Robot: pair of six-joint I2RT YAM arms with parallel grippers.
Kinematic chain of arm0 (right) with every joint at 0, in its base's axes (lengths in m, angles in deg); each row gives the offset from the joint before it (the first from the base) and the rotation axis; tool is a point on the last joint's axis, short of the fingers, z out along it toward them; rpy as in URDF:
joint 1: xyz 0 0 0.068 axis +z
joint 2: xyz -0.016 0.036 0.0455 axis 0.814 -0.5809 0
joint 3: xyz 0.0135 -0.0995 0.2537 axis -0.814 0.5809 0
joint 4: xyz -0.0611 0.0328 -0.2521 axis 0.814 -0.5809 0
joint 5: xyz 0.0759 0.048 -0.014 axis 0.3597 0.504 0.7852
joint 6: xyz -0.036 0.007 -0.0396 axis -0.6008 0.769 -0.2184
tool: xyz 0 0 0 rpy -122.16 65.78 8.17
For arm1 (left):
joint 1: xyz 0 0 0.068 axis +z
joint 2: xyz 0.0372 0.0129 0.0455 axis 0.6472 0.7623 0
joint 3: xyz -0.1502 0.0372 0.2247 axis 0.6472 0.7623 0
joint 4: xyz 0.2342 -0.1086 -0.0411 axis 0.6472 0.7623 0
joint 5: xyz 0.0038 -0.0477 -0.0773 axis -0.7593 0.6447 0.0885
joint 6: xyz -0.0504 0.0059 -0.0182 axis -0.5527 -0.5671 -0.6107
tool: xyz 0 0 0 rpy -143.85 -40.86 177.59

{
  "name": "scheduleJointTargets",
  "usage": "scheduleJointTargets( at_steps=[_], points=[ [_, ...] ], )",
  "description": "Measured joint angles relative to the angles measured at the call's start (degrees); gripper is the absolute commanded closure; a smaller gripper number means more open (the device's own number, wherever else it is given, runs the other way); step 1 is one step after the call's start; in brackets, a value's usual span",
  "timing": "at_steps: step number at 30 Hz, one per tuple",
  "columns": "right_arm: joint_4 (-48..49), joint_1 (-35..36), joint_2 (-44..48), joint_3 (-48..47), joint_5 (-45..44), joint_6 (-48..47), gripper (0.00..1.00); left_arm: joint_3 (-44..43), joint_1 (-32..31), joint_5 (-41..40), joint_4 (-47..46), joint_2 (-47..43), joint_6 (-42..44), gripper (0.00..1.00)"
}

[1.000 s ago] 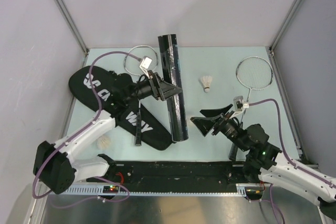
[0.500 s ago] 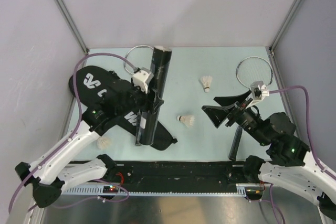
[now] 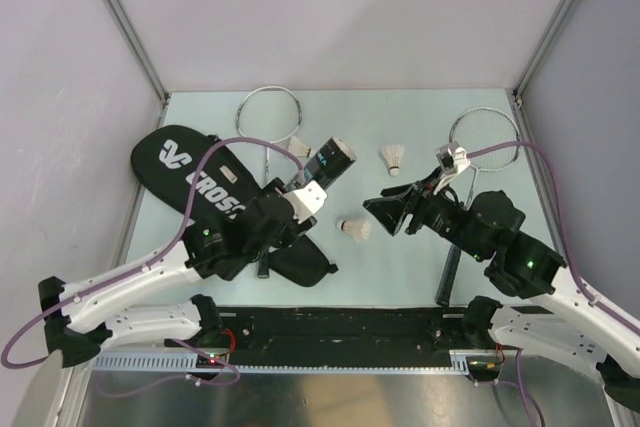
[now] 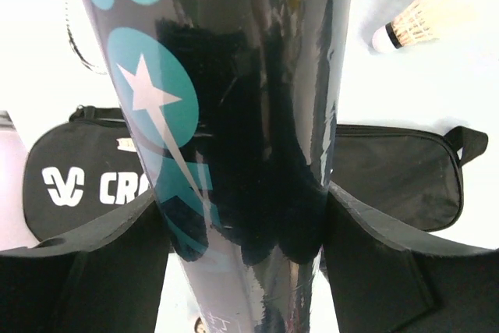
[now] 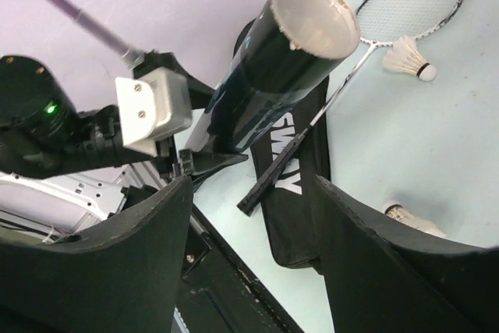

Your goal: Pack up the badminton gear

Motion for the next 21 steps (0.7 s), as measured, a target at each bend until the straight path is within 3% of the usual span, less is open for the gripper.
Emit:
scheduleJointTargets(
  at_steps=[7,14,21],
  points=[
    [1.81,-1.22,-2.86,-2.73,2.38,0.76,0.43,2.40,-6.64,-3.63,-0.02,-5.97,2.69,0.48],
    [2.64,-4.04,-3.52,-4.50,9.11,-0.48,0.45,4.83,-11.47,-8.04,0.28,-6.08,3.67,0.48],
    [3.58,-6.58,-6.80,-5.62,17.62,-1.49,0.37,5.01,-14.51,-10.25,0.31,-6.62,4.50,0.48]
  ],
)
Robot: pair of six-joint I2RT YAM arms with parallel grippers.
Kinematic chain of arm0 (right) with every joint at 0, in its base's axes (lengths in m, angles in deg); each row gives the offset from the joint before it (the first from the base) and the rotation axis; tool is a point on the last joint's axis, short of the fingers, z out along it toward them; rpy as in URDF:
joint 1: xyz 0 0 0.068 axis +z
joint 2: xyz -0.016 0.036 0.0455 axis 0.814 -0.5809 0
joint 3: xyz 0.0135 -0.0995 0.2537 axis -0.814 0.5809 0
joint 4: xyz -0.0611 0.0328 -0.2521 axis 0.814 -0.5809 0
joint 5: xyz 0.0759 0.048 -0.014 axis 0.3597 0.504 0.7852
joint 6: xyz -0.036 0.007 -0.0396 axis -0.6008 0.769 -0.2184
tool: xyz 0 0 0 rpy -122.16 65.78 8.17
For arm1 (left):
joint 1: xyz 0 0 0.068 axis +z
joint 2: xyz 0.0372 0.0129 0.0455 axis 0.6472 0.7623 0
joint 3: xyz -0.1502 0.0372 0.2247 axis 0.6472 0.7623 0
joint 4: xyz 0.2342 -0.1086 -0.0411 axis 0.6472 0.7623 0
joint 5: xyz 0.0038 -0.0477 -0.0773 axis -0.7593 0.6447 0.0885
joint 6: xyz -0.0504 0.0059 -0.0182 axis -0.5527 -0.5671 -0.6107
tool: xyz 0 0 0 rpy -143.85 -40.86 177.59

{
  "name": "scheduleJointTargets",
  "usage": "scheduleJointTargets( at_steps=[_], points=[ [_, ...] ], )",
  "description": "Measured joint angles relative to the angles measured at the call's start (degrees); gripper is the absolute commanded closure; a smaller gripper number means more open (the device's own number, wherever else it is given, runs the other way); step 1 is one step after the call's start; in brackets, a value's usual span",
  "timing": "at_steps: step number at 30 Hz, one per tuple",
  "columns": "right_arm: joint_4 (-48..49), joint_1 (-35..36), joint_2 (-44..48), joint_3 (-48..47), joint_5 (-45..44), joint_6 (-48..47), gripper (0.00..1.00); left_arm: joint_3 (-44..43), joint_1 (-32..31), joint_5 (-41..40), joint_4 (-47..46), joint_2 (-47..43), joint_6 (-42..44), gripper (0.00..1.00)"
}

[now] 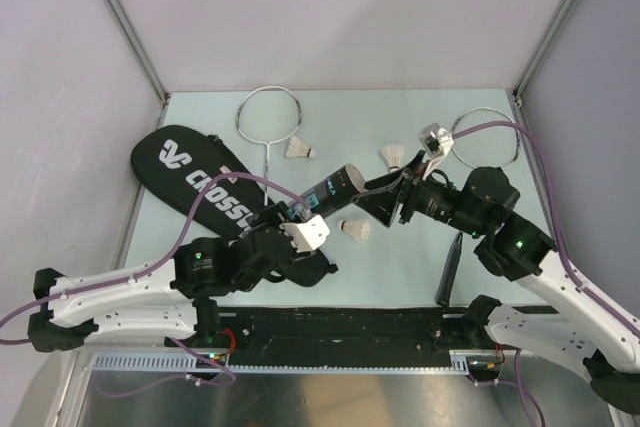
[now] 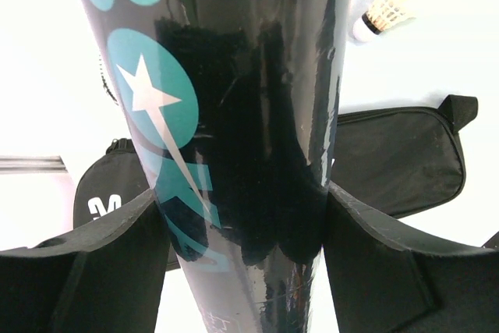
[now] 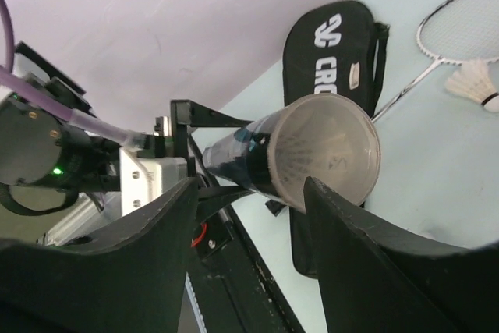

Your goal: Pack up the badminton gear

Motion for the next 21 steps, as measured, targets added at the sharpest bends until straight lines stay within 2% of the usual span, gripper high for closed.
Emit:
scheduleJointTargets(
  at_steps=[4,6,11,14,21],
  points=[
    [-0.07,-0.63,-2.78,0.00,3.52,-0.57,0.38,0.00,-1.88,-0.46,-0.02,-1.09,0.22,0.48],
    [-0.13,-1.01,-3.54,0.00,4.46,-1.14,0.43,0.22,-2.54,-1.33,0.55,-1.40,0.33,0.48],
    [-0.26,-1.95,-4.00,-0.02,6.71,-2.80,0.80,0.63,-3.28,-2.47,1.14,-1.40,0.74,0.49],
    [-0.31,-3.17,-3.96,-0.04,8.57,-3.32,0.96,0.63,-3.45,-3.23,1.22,-1.42,1.27,0.49],
    [-0.98,-9.07,-3.48,-0.07,19.37,-4.46,1.00,0.66,-4.02,-3.50,0.48,-1.42,2.82,0.51]
  ],
)
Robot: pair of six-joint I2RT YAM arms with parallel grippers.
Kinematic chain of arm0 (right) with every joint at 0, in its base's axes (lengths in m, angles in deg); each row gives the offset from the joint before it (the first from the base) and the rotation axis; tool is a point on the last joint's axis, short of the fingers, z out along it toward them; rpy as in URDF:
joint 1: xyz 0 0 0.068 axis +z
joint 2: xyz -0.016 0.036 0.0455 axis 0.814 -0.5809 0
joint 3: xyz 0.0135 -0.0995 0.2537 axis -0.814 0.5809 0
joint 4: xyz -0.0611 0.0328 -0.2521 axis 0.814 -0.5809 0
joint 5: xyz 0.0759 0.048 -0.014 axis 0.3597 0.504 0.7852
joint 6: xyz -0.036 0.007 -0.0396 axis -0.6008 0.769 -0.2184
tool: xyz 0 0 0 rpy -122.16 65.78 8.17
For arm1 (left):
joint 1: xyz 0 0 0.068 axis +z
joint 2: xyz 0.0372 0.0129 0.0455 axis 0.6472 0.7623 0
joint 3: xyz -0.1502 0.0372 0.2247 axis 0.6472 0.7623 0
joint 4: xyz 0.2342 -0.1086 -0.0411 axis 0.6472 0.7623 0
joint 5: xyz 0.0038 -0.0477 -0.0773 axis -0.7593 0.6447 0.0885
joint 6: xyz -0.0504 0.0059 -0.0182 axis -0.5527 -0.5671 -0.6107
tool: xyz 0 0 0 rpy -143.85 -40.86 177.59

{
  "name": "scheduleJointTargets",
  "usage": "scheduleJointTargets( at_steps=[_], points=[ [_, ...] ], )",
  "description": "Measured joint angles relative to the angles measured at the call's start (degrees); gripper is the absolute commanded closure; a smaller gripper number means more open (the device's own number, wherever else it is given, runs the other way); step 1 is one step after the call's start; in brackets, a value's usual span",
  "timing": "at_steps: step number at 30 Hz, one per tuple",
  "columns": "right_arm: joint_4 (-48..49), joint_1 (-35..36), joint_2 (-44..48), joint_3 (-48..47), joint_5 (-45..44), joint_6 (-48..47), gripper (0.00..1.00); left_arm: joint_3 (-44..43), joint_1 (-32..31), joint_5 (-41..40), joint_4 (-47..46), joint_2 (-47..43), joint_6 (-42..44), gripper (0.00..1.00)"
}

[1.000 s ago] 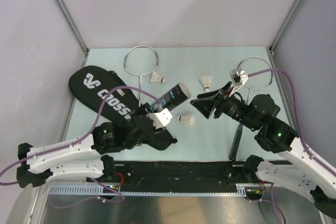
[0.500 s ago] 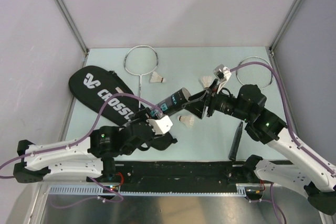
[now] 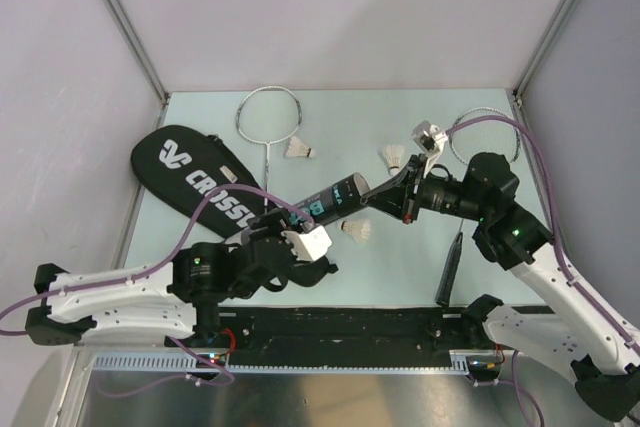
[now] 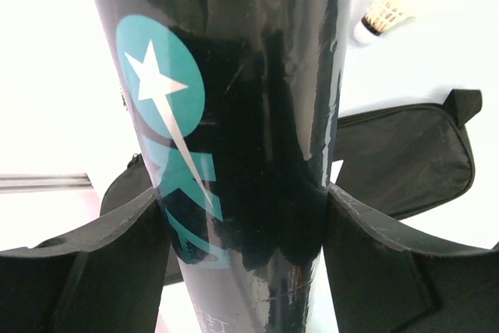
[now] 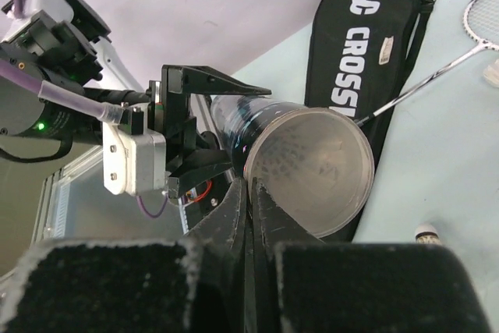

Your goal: Pack up the badminton gear

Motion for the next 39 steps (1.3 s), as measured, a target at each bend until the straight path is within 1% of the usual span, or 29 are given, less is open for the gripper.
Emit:
scheduleJointTargets(
  at_steps=[5,11,19,24,28,30,32,36,39],
  points=[
    [0.48,-5.01,2.08,1.03,7.13,1.20,1.00,0.02,-0.76,0.02,-3.08,0.55,1.29,0.52],
    [0.85,-11.15,4.61,3.13,13.27,3.54,1.00,0.04,-0.98,-0.55,-7.06,4.20,1.68,0.55],
    [0.85,-16.26,6.51,4.68,16.98,5.88,1.00,0.39,-1.27,-0.83,-9.57,5.46,1.70,0.56],
    [3.28,-22.80,9.33,4.70,17.40,8.70,1.00,2.21,0.76,-4.02,-4.17,4.39,0.79,0.56],
    [5.42,-25.83,10.19,4.61,18.71,11.23,1.00,2.60,1.42,-5.22,-1.90,2.67,0.31,0.55],
    [5.03,-26.36,10.16,4.61,17.77,11.56,1.00,2.58,1.46,-5.49,-1.81,1.64,0.15,0.54],
    [3.06,-26.43,10.10,4.61,14.99,11.21,1.00,2.58,1.46,-5.81,-1.79,0.83,0.09,0.54],
    [-3.15,-25.49,9.84,5.64,3.30,9.53,1.00,2.58,1.62,-6.62,-1.75,0.39,-0.28,0.52],
    [-5.81,-25.16,8.70,9.64,-6.95,9.31,1.00,2.58,1.84,-6.95,-1.79,0.28,-0.28,0.52]
  ],
)
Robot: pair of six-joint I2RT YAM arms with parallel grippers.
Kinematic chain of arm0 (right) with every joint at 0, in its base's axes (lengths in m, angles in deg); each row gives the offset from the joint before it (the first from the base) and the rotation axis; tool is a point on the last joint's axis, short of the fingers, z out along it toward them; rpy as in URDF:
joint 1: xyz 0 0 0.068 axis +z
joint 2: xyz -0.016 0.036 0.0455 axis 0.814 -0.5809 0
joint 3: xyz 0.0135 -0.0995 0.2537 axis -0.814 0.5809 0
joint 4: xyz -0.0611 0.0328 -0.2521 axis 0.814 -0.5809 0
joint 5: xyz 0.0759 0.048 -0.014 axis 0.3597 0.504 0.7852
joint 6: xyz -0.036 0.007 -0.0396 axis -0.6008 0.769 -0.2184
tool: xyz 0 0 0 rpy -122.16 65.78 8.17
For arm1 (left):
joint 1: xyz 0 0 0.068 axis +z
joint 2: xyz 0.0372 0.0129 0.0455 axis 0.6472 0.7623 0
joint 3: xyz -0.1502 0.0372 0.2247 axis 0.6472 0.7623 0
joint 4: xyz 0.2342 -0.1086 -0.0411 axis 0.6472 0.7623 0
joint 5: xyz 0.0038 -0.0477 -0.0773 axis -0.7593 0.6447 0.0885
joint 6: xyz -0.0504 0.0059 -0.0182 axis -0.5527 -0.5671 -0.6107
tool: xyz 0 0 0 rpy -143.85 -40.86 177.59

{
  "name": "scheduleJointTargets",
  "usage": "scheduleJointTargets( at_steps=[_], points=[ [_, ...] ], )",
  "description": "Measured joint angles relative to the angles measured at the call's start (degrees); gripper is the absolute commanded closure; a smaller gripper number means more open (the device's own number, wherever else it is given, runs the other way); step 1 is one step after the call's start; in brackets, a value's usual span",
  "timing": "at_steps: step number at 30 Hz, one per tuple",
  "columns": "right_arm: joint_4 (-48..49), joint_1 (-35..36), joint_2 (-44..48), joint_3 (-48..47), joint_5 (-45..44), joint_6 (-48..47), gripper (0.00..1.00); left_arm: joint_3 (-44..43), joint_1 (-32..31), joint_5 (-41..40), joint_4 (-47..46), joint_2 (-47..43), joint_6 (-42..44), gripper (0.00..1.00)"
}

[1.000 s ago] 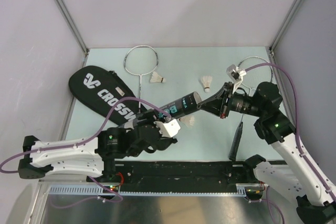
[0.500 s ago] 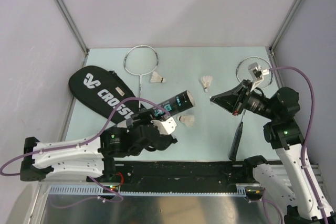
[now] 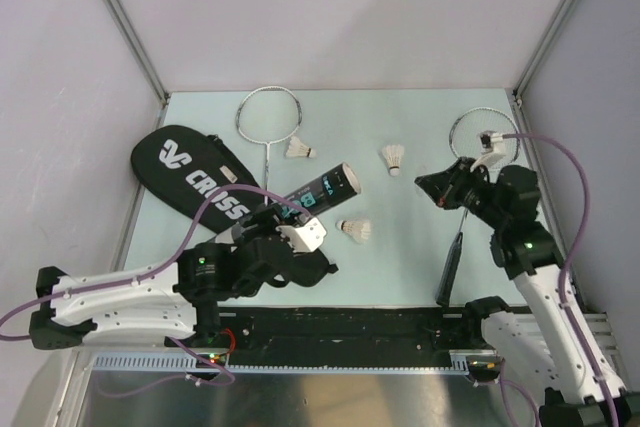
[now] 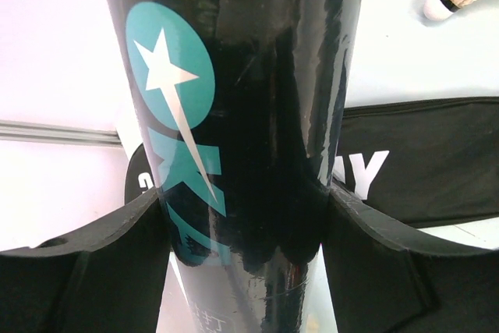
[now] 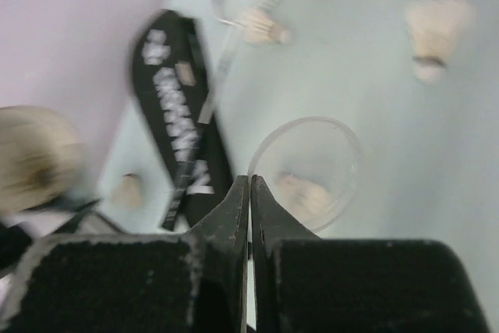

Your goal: Pack up the badminton gear

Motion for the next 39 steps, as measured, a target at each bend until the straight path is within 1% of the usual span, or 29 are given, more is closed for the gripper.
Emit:
scheduleJointTargets(
  at_steps=[2,4,7,10,13,16,18,20,23,26,29,32,35,39],
  points=[
    [-0.70,0.00,-2.10,4.09,-5.95,0.37,0.99,0.00,0.11,-0.42,-0.04,-0.20,0.02,0.52],
    [-0.83,-0.02,-5.07,7.96,-10.36,0.94,0.95,0.00,0.22,-1.27,-0.17,-0.24,0.02,0.52],
    [-1.07,0.02,-12.15,12.07,-14.93,1.95,0.89,0.00,0.28,-2.08,-0.24,-0.26,0.04,0.52],
    [-0.81,0.26,-17.84,13.44,-18.40,2.89,0.80,0.00,0.37,-2.51,-0.26,-0.57,0.02,0.51],
    [0.44,0.46,-21.51,13.94,-21.14,3.78,0.70,0.02,0.37,-2.51,-0.31,-1.64,-0.02,0.50],
    [1.05,0.85,-22.43,13.97,-22.80,4.90,0.63,0.11,0.37,-2.54,-0.39,-2.91,-0.13,0.50],
    [1.20,1.49,-21.73,13.97,-24.00,5.81,0.60,0.17,0.37,-2.54,-0.52,-3.67,-0.17,0.50],
    [1.27,3.30,-19.98,14.10,-25.29,7.28,0.56,0.20,0.37,-2.64,-0.74,-4.22,-0.17,0.50],
    [2.51,8.09,-16.55,14.47,-26.51,9.55,0.51,0.20,0.37,-2.95,-0.81,-4.61,-0.17,0.49],
    [6.25,14.73,-14.23,15.26,-27.30,12.07,0.47,0.22,0.37,-2.99,-1.18,-4.59,-0.17,0.49],
    [10.54,19.21,-14.53,16.39,-27.28,14.47,0.43,0.44,0.37,-2.97,-1.36,-4.59,-0.22,0.49],
    [15.50,22.32,-17.11,17.86,-26.97,16.79,0.40,0.81,0.37,-2.97,-1.49,-4.59,-0.39,0.49],
    [20.55,24.92,-22.47,18.67,-25.51,18.38,0.39,0.92,0.37,-2.97,-1.55,-4.59,-0.52,0.49],
    [26.14,27.39,-28.83,19.19,-23.65,19.37,0.41,0.92,0.37,-2.95,-1.57,-4.61,-0.59,0.49]
  ],
)
